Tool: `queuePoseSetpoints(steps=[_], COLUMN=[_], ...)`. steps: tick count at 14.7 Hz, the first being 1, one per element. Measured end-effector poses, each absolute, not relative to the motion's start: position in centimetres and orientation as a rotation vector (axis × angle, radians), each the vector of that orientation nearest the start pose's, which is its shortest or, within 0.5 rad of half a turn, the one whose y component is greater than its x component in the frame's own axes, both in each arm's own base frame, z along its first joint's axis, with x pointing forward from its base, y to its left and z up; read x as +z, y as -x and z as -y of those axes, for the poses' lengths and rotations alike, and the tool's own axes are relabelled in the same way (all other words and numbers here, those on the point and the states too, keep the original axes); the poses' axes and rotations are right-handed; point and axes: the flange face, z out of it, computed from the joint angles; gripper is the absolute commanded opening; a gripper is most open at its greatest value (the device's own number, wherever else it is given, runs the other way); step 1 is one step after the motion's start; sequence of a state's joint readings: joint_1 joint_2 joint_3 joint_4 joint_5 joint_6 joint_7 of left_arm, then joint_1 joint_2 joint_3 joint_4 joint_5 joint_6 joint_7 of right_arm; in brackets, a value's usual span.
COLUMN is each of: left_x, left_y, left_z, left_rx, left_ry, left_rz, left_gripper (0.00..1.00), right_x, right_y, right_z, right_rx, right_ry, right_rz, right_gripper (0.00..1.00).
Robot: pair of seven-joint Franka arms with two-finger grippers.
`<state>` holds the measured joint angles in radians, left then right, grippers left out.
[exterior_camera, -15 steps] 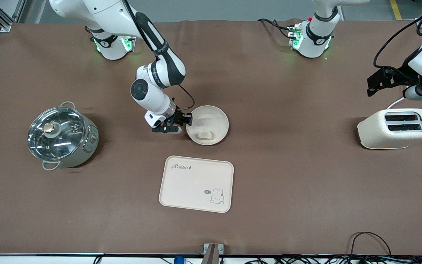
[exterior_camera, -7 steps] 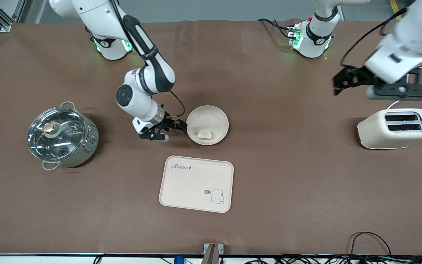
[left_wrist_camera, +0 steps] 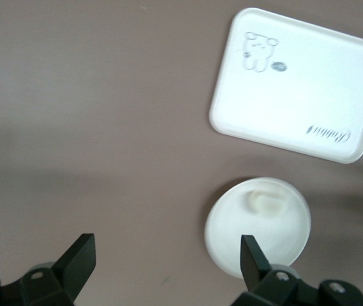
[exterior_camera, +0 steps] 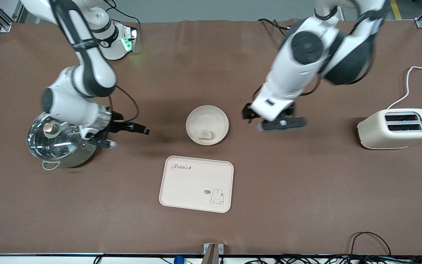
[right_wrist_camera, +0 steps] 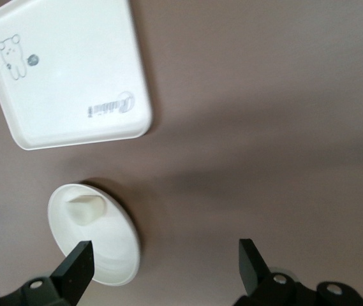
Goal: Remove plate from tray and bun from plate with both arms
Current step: 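Lower the left gripper into the plate and grasp the white bun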
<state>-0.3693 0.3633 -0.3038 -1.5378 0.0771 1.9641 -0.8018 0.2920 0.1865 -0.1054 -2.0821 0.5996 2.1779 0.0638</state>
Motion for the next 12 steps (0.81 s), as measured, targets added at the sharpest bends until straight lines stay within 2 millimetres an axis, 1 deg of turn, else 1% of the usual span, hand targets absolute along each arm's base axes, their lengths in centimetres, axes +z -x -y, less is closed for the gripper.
queuePoseSetpoints(steps=[2,3,4,5,6,7,8,9,10,11,12], left_x=[40.4,37.4,34.3,31.2,28.6,26.3,24.5,23.2,22.4,22.0,21.8], left_y=[-53.0,-52.1,-51.5,-51.0,-50.5,-49.9,-49.3,-48.7,-48.2,-48.0,-47.9], left_z=[45.0,47.2,48.9,50.3,51.4,52.3,53.0,53.6,54.0,54.2,54.3], left_rx=[-0.108,-0.124,-0.134,-0.144,-0.149,-0.144,-0.136,-0.127,-0.121,-0.124,-0.133], left_ry=[3.214,3.215,3.216,3.226,3.241,3.254,3.261,3.263,3.261,3.258,3.252], left_rz=[0.283,0.32,0.347,0.373,0.401,0.428,0.449,0.466,0.48,0.494,0.503], left_gripper=[1.0,1.0,1.0,1.0,1.0,1.0,1.0,1.0,1.0,0.98,0.95], right_x=[36.9,39.1,41.6,44.1,46.5,48.7,50.4,52.1,54.1,56.1,58.4], right_y=[-56.0,-56.1,-55.9,-55.5,-54.8,-54.0,-53.2,-52.4,-51.8,-51.3,-51.0], right_z=[-7.8,-5.6,-3.7,-2.4,-1.6,-1.3,-1.0,-0.5,0.5,1.7,3.0], right_rx=[0.24,0.25,0.25,0.241,0.222,0.2,0.183,0.165,0.144,0.121,0.094], right_ry=[2.737,2.775,2.822,2.872,2.925,2.976,3.018,3.056,3.088,3.112,3.126], right_rz=[-0.284,-0.261,-0.236,-0.209,-0.177,-0.141,-0.115,-0.101,-0.107,-0.122,-0.132], right_gripper=[1.0,1.0,1.0,1.0,1.0,1.0,1.0,1.0,1.0,1.0,1.0])
